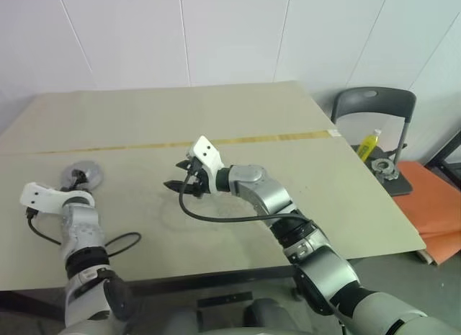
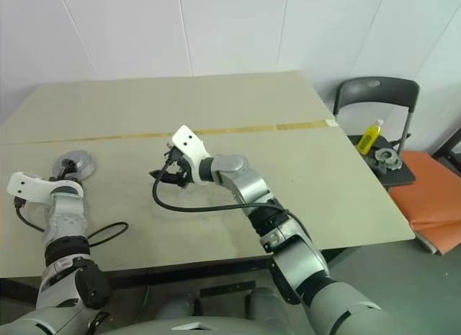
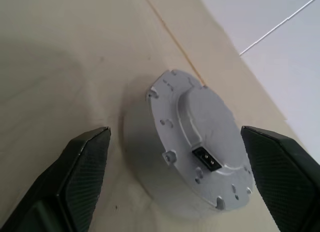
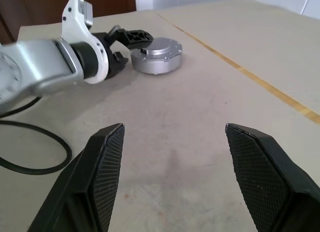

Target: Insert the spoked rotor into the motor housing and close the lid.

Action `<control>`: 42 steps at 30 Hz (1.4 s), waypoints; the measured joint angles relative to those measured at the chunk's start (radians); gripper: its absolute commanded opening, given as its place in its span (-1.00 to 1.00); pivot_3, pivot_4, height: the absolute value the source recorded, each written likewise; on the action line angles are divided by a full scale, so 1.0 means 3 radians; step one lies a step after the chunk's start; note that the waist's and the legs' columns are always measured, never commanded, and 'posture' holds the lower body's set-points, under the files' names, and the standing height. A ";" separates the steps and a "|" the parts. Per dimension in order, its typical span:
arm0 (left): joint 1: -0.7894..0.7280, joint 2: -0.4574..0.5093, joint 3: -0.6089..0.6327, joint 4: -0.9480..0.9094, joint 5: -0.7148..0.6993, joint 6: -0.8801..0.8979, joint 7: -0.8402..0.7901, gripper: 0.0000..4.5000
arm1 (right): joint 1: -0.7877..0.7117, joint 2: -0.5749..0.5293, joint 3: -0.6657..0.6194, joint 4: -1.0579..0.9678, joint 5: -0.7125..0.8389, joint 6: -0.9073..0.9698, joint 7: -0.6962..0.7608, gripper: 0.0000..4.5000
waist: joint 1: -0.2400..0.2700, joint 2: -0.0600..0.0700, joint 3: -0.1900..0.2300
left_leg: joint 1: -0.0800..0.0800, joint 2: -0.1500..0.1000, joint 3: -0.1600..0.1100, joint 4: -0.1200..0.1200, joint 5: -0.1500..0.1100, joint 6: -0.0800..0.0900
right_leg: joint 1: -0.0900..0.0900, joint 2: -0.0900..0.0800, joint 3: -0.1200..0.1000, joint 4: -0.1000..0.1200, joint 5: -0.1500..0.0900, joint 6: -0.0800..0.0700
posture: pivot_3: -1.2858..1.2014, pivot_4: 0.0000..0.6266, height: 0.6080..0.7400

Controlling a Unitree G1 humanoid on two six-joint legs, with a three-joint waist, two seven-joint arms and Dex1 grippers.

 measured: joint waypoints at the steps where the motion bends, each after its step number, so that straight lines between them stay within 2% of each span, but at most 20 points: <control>1: 0.0029 -0.0020 -0.0001 -0.0117 -0.0046 0.0132 0.0059 0.99 | 0.0000 0.0003 0.0000 0.0000 0.0000 -0.0007 0.0000 0.52 | 0.0006 0.0000 0.0000 | 0.0000 0.0000 0.0000 0.0000 0.0000 0.0000 | 0.0000 0.0000 0.0000 0.0000 0.0000 0.0000 | 0.03 -1.00 1.00; 9: 0.0259 -0.0110 -0.0188 -0.0909 -0.0217 0.1065 0.0313 0.99 | -0.0002 0.0016 -0.0035 0.0101 -0.0023 -0.0012 -0.0029 0.52 | 0.0033 0.0000 0.0000 | 0.0000 -0.0002 -0.0001 0.0002 0.0000 0.0000 | 0.0002 0.0000 0.0000 -0.0001 0.0000 0.0000 | 0.03 -1.00 1.00; 16: 0.0303 0.0189 -0.0624 -0.1299 -0.0123 0.1308 -0.0256 0.99 | -0.0041 -0.0008 -0.0177 0.0272 -0.0072 -0.0150 -0.0191 0.52 | -0.0009 0.0002 0.0001 | 0.0000 -0.0001 0.0000 -0.0002 0.0001 -0.0001 | -0.0001 0.0002 0.0000 -0.0002 -0.0001 -0.0002 | 0.03 -1.00 1.00; 24: 0.0608 0.0550 -0.1023 -0.1265 0.0260 0.0930 -0.1406 0.99 | -0.0076 -0.0199 -0.0408 0.0600 -0.0240 -0.0673 -0.0492 0.52 | -0.0018 0.0004 0.0002 | -0.0004 -0.0001 0.0002 -0.0007 0.0001 -0.0001 | -0.0006 0.0001 0.0001 -0.0010 -0.0004 -0.0008 | 0.03 -1.00 1.00; 30: 0.0780 0.0684 -0.1280 -0.1266 0.0529 0.0452 -0.2208 0.99 | 0.0081 -0.0390 -0.0427 0.0653 -0.0381 -0.1141 -0.0571 0.52 | -0.0010 0.0006 0.0003 | -0.0005 -0.0001 0.0003 -0.0006 0.0001 -0.0001 | -0.0004 -0.0001 0.0001 -0.0013 -0.0007 -0.0014 | 0.03 -1.00 1.00; 35: 0.0834 0.0674 -0.1600 -0.1328 0.0831 -0.0124 -0.2690 0.99 | 0.0327 -0.0679 -0.0473 0.0653 -0.0423 -0.1290 -0.0464 0.52 | -0.0012 0.0007 0.0004 | -0.0004 -0.0001 0.0008 -0.0005 0.0001 -0.0001 | -0.0002 -0.0002 0.0007 -0.0015 -0.0007 -0.0014 | 0.03 -1.00 1.00; 42: 0.1059 0.0658 -0.1830 -0.1407 0.0864 -0.0344 -0.3222 0.99 | 0.0686 -0.0920 -0.0724 0.0255 -0.0124 -0.1075 -0.0112 0.52 | -0.0017 0.0015 0.0008 | -0.0001 0.0003 0.0009 -0.0007 0.0001 0.0000 | -0.0004 0.0004 0.0010 -0.0011 -0.0006 -0.0012 | 0.03 -1.00 1.00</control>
